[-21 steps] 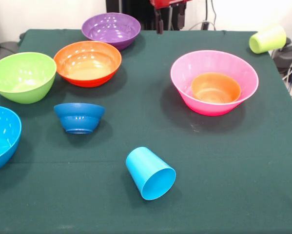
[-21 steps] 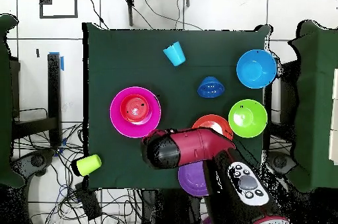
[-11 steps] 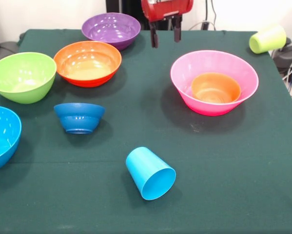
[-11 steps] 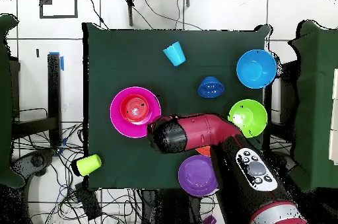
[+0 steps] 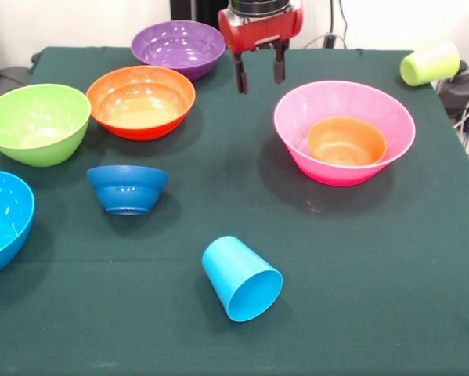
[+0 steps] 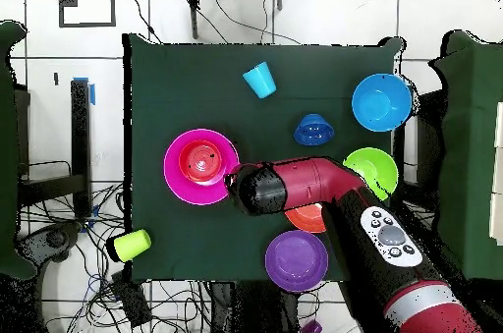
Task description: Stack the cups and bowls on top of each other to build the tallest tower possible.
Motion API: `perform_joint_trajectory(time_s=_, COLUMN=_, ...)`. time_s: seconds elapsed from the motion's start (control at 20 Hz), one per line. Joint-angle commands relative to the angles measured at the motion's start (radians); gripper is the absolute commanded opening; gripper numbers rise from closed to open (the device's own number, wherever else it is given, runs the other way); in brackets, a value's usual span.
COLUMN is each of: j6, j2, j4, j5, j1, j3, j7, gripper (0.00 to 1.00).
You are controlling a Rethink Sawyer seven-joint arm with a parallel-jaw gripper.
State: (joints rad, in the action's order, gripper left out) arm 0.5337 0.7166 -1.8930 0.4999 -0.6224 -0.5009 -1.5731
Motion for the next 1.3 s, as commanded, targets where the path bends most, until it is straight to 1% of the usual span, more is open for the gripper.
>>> perform_joint_trajectory(time_s=0.05, j6=0.133, j2=0.009, j4=0.04, j5=0.087, j1=-0.027, j3=-0.071, j7=0.238, gripper=1.0)
perform_joint_trajectory(time_s=0.35, j6=0.19, j2=0.066, j4=0.027, j5=0.081, j1=-0.061, j3=-0.106, j7=0.245, gripper=1.0)
perform_joint_trajectory(time_s=0.8, j6=0.222, j2=0.098, j4=0.027, j5=0.109, j1=-0.122, j3=-0.144, j7=0.267, gripper=1.0)
perform_joint_trajectory(time_s=1.1, j6=0.221, j2=0.065, j4=0.071, j5=0.159, j1=-0.148, j3=-0.149, j7=0.286, gripper=1.0)
perform_joint_trajectory(time_s=1.3, j6=0.236, j2=0.034, j4=0.093, j5=0.188, j1=-0.144, j3=-0.134, j7=0.269, gripper=1.0)
